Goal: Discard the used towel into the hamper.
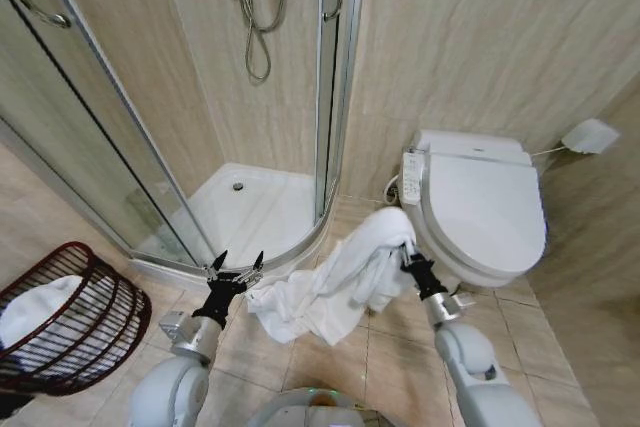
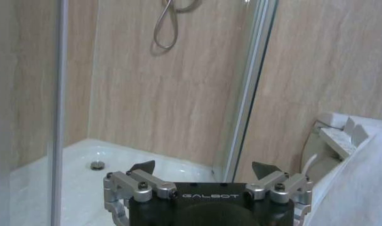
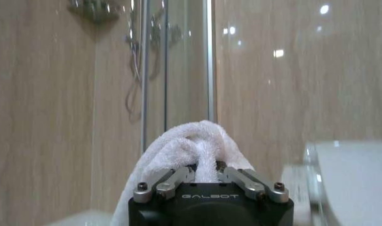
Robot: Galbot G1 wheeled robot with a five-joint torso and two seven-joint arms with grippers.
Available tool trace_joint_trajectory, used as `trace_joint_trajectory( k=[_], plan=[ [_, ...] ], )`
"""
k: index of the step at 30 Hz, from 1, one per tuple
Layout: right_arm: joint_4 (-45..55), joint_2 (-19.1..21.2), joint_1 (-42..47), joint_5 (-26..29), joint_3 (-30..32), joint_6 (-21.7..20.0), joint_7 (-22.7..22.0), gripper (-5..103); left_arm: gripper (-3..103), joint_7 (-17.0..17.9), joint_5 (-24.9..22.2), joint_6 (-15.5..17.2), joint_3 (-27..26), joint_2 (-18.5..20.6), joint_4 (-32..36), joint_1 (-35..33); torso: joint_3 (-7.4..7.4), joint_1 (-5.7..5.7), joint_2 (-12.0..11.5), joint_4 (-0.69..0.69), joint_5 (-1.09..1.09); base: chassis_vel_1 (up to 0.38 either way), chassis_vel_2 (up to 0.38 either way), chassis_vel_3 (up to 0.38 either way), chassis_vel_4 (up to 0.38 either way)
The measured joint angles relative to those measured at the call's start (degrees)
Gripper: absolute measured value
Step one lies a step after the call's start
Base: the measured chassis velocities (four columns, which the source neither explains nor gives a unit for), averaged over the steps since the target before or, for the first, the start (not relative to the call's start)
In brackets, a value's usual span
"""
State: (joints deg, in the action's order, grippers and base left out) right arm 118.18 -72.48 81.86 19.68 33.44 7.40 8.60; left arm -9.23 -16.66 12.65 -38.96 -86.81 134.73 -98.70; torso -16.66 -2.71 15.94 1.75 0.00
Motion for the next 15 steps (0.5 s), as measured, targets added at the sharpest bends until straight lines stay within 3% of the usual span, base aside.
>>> trace_joint_trajectory(
  k=[15],
  plan=[
    [11.69,0.39,2.56,0.2,1.99,-1.85,-3.01,13,100,0.0,0.0,0.0,0.0,0.0,0.0,0.0,0.0,0.0,0.0,0.0,0.0,0.0,0.0,0.0,0.0]
  ],
)
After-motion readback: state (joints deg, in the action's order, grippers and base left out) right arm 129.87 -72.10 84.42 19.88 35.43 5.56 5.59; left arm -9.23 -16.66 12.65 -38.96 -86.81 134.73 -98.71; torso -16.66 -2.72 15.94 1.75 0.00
